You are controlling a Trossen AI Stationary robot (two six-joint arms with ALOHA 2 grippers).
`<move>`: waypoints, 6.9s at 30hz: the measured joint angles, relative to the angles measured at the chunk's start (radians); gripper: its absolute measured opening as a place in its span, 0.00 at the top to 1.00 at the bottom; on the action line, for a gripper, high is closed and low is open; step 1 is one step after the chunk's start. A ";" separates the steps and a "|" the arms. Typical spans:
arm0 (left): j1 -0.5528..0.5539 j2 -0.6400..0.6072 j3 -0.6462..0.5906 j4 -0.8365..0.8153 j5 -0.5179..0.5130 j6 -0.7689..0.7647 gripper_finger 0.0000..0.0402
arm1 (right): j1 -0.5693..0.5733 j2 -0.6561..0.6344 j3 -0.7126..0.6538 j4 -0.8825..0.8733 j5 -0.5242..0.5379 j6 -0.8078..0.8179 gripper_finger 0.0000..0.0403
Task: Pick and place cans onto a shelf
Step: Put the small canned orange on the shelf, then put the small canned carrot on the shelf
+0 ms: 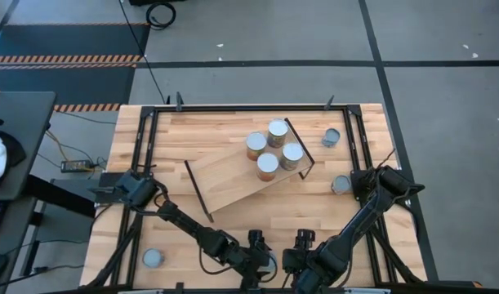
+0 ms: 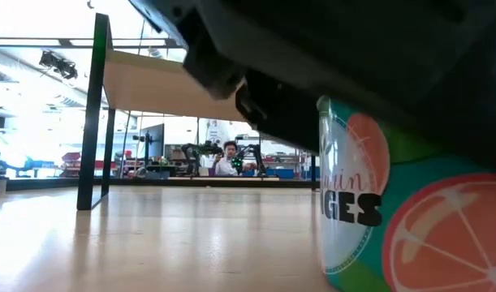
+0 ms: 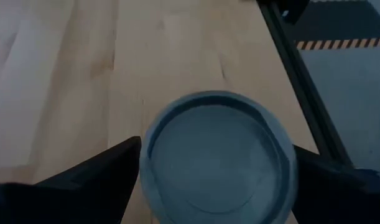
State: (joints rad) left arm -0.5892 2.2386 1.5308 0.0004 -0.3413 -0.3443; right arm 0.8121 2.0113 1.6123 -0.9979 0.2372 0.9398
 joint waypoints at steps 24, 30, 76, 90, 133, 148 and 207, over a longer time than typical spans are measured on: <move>0.002 -0.068 0.439 -0.563 0.018 0.036 0.30 | 0.004 -0.201 0.004 -0.016 0.093 0.016 0.13; 0.029 -0.234 0.504 -0.926 -0.059 0.061 0.30 | 0.007 -0.318 0.004 -0.024 0.235 -0.014 0.13; 0.749 -0.830 -0.415 -0.429 0.316 0.409 0.29 | -0.574 -0.700 0.004 -0.097 0.414 -0.178 0.13; 0.766 -0.836 -0.415 -0.462 0.352 0.357 0.13 | -0.771 -0.837 -0.190 -0.075 0.446 -0.233 0.12; 0.753 -0.939 -0.414 -0.456 0.361 0.206 0.12 | -1.434 -0.889 -0.764 -0.018 0.062 0.500 0.13; 0.752 -1.051 -0.413 -0.376 0.319 0.192 0.12 | -1.561 -0.881 -0.950 0.245 0.025 0.431 0.09; 0.611 -1.233 -0.414 -0.533 0.338 0.227 0.12 | -0.818 -0.471 0.192 0.107 0.500 -0.180 0.28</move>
State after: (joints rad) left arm 0.0219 1.0059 1.1164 -0.5323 -0.0031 -0.1173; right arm -0.0063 1.5404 1.8046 -0.8914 0.7371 0.7595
